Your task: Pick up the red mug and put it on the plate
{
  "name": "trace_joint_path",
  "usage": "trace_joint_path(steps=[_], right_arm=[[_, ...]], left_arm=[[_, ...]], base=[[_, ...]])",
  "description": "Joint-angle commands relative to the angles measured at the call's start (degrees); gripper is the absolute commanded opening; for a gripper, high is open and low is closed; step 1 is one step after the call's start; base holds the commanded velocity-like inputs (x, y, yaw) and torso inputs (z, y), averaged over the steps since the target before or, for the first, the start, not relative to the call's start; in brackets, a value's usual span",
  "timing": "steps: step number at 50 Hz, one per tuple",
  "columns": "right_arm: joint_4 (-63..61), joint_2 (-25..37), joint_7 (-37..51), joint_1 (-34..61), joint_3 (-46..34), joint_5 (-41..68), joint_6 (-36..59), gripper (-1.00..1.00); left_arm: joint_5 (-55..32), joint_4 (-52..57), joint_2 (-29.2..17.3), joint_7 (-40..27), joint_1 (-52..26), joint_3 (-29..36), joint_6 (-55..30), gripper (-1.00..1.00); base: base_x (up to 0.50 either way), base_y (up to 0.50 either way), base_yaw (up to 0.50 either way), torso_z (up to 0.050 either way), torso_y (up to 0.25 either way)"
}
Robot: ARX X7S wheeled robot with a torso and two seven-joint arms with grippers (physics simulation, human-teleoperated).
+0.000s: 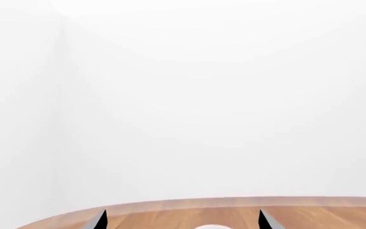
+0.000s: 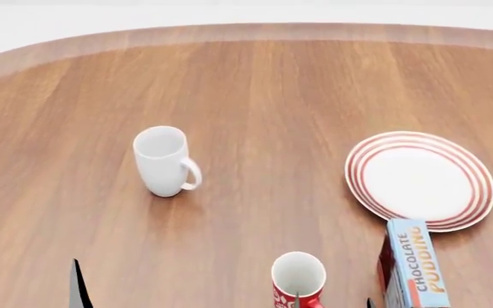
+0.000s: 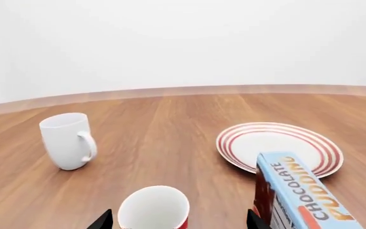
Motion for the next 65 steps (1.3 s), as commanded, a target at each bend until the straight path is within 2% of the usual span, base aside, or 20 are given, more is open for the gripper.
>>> trace_joint_path(steps=[1, 65], right_arm=[[0.0, 0.2, 0.2, 0.1, -0.3, 0.2, 0.1, 1.00], [1.2, 1.1, 1.1, 0.7, -1.6, 1.3, -1.4, 1.00]], left_arm=[[-0.1, 0.0, -0.2, -0.2, -0.1, 0.3, 0.1, 1.00], [-0.6, -0.1, -1.1, -1.3, -0.4, 1.7, 0.2, 1.00]], base=[[0.19, 0.00, 0.00, 0.000, 0.000], [0.19, 0.00, 0.00, 0.000, 0.000]])
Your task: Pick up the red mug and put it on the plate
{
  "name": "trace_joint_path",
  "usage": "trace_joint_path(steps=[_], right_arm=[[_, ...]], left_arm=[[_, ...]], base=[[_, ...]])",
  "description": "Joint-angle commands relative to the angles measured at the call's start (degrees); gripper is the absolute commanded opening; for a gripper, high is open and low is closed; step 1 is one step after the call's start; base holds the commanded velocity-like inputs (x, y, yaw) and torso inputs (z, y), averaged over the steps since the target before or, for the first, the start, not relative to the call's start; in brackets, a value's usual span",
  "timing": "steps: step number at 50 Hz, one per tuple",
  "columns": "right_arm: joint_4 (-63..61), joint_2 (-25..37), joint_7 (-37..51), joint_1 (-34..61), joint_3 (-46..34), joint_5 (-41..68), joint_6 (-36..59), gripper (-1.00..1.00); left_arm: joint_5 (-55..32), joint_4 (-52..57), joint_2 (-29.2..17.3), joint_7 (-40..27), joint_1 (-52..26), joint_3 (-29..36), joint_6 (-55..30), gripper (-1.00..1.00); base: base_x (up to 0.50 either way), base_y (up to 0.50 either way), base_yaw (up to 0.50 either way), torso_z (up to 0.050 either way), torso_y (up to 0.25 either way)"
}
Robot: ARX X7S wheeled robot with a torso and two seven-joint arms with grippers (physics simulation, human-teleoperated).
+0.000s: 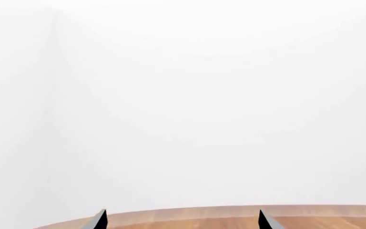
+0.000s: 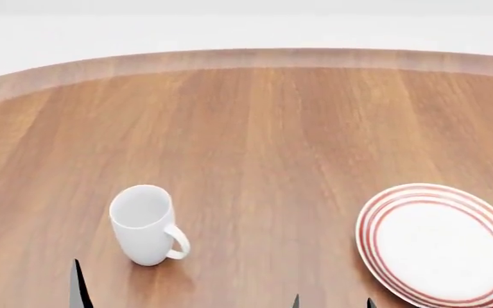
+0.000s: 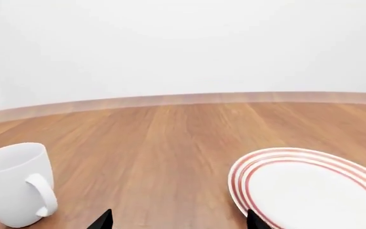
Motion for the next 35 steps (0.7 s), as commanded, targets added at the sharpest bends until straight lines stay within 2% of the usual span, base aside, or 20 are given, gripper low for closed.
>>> trace_joint_path(steps=[1, 12, 26, 35], right_arm=[[-0.4, 0.2, 0.3, -0.1, -0.3, 0.2, 0.1, 1.00], [-0.3, 0.4, 0.5, 0.0, -0.6, 0.2, 0.3, 1.00], [-1.8, 1.3, 1.5, -0.9, -1.5, -2.0, -0.7, 1.00], [-18.5, 8.0, 2.6, -7.2, -2.3, -1.8, 7.4, 1.00]], left_arm=[[0.0, 0.0, -0.1, -0.3, 0.0, 0.2, 0.0, 1.00], [0.0, 0.0, -0.3, -0.5, -0.1, 0.4, 0.1, 1.00], [0.1, -0.2, -0.4, -0.7, -0.2, 0.7, 0.3, 1.00], [-0.4, -0.1, -0.7, -0.4, -0.3, 1.1, 0.2, 1.00]], base=[[0.19, 0.00, 0.00, 0.000, 0.000], [0.17, 0.00, 0.00, 0.000, 0.000], [0.00, 0.00, 0.00, 0.000, 0.000], [0.00, 0.00, 0.00, 0.000, 0.000]])
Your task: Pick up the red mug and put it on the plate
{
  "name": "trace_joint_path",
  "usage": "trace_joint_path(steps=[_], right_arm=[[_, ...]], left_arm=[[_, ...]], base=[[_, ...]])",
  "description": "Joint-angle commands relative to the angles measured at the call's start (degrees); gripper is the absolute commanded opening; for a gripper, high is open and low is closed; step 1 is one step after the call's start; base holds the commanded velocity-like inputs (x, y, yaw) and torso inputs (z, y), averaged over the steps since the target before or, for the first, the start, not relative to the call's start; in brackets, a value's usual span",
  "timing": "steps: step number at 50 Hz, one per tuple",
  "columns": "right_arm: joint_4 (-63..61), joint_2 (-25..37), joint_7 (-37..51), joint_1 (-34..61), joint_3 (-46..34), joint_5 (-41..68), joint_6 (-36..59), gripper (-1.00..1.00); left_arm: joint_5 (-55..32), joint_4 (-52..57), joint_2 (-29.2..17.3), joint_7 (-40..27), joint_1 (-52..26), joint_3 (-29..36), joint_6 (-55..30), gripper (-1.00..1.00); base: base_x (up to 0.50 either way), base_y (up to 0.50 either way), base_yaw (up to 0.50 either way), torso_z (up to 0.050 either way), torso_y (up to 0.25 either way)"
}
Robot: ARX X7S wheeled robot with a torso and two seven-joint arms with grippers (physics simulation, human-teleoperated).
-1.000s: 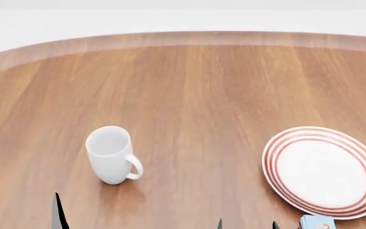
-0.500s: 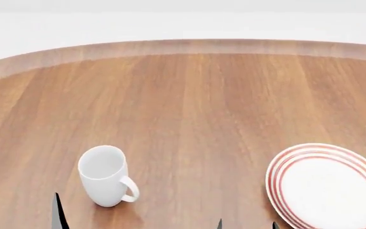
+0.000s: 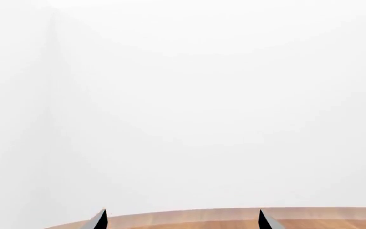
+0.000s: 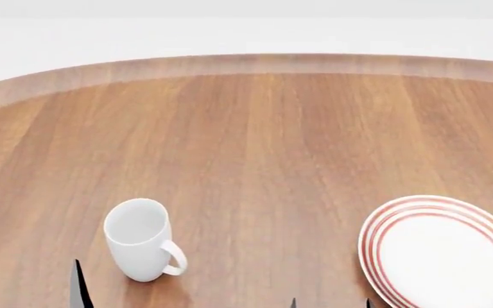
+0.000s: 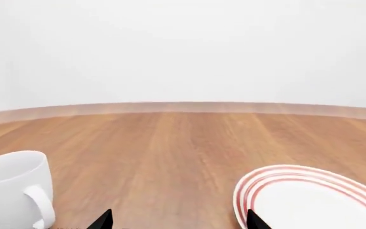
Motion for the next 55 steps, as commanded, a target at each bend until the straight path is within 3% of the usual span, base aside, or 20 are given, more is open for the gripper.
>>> trace_joint_path(steps=[1, 18, 33, 55], right_arm=[[-13.1, 5.7, 1.3, -5.3, -1.0, -1.3, 5.7, 1.00], [-27.0, 15.0, 2.1, -21.0, 0.5, -3.4, 2.2, 1.00], [-26.9, 18.6, 2.5, -36.2, 5.4, -4.2, -14.6, 1.00], [-10.9, 14.9, -2.6, -34.5, 0.6, -4.3, -28.6, 1.00]], left_arm=[[-0.4, 0.0, -0.3, 0.2, -0.1, 0.5, 0.0, 1.00], [-0.5, -0.1, -0.5, 0.1, -0.2, 0.8, 0.1, 1.00], [-0.6, 0.3, -0.7, -0.1, -0.2, 1.1, -0.7, 1.00], [-0.6, 0.3, -0.9, -0.6, -0.2, 1.4, -0.6, 1.00]], base=[[0.00, 0.00, 0.00, 0.000, 0.000], [0.00, 0.00, 0.00, 0.000, 0.000], [0.00, 0.00, 0.00, 0.000, 0.000], [0.00, 0.00, 0.00, 0.000, 0.000]])
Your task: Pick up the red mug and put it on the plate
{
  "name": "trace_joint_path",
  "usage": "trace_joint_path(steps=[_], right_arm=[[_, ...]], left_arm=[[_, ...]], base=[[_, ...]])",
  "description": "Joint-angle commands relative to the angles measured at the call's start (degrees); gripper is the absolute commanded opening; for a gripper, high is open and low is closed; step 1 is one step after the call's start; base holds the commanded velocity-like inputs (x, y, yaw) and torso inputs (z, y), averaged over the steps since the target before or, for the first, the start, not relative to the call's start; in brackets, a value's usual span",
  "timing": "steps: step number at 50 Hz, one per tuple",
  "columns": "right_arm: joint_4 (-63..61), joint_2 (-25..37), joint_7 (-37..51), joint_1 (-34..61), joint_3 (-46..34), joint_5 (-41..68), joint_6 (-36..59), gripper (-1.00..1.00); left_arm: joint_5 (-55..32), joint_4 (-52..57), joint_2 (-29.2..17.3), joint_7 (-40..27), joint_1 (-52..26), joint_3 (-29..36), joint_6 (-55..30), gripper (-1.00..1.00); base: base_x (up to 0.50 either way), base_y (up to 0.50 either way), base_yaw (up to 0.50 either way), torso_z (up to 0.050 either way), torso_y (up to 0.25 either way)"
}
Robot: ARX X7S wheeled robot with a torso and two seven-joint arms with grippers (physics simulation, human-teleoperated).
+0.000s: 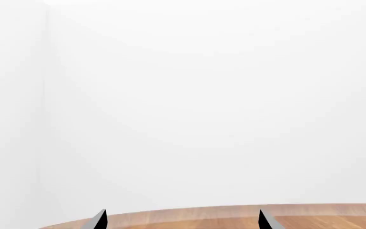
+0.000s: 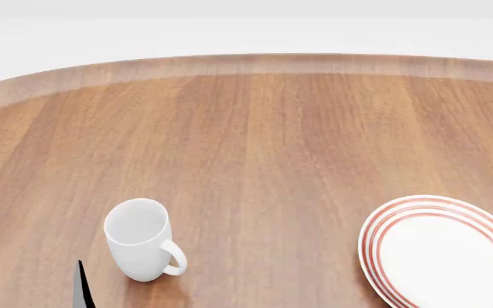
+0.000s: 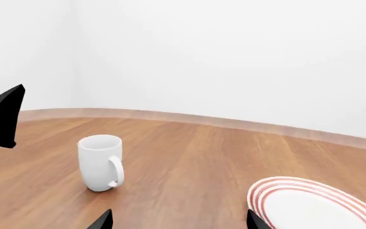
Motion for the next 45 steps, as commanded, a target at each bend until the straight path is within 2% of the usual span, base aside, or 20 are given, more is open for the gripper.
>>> trace_joint_path(steps=[1, 34, 45], right_arm=[[8.7, -1.7, -2.6, 0.9, -2.0, 0.6, -6.8, 1.00], [24.9, -5.6, -6.4, 6.3, -4.8, 2.9, -12.5, 1.00], [25.2, -5.6, -6.4, 5.4, -5.3, 2.0, -12.8, 1.00]], left_arm=[[0.0, 0.0, -0.1, -0.2, 0.0, 0.2, -0.1, 1.00], [-0.3, 0.0, -0.4, -0.6, -0.2, 0.7, 0.0, 1.00], [-0.3, -0.1, -0.5, -0.9, -0.2, 0.8, 0.2, 1.00]], base=[[0.00, 0.00, 0.00, 0.000, 0.000], [0.00, 0.00, 0.00, 0.000, 0.000], [0.00, 0.00, 0.00, 0.000, 0.000]])
